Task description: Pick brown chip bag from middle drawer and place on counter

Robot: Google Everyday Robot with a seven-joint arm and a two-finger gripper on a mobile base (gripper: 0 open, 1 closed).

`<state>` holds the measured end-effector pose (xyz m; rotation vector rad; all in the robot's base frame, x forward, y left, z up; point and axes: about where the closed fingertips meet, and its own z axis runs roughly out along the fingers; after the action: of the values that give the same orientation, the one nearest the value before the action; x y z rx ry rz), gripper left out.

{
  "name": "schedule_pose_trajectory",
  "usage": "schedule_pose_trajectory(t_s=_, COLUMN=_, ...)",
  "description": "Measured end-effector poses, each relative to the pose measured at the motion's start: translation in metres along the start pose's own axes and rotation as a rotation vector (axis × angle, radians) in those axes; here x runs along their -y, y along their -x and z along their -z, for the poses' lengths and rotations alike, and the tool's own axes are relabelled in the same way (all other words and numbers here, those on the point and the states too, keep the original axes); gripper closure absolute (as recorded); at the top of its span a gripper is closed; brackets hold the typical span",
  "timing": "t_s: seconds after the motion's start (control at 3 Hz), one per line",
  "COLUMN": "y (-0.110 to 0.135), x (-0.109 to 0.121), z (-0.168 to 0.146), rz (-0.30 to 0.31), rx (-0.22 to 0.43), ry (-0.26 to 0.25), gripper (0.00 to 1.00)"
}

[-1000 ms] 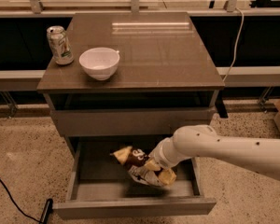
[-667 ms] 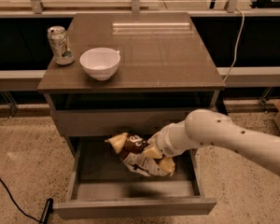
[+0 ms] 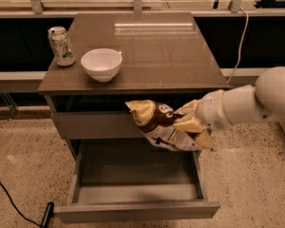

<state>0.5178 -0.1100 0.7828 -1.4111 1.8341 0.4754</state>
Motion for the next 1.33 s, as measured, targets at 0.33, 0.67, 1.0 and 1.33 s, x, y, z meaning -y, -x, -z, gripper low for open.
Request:
schedule_pose_trajectory(t_s=0.33, y=0.01, x=0.027, z=0.044, rz=0.126, rx=0.042, ry=0.037, gripper=1.0)
schedule_pose_trajectory(t_s=0.67, y=0.021, x=0.055, z=0.067, rz=0.208, rx=0.03, ry=0.105, gripper=1.0)
schedule_pose_trajectory(t_s=1.0, y=0.043, x=0.08, z=0.094, rz=0.26, rx=-0.02, ry=0.162, gripper=1.0)
schedule_pose_trajectory(t_s=1.33, y=0.068, x=0.097, z=0.117, rz=0.289, rx=-0.072, ry=0.221, gripper=1.0)
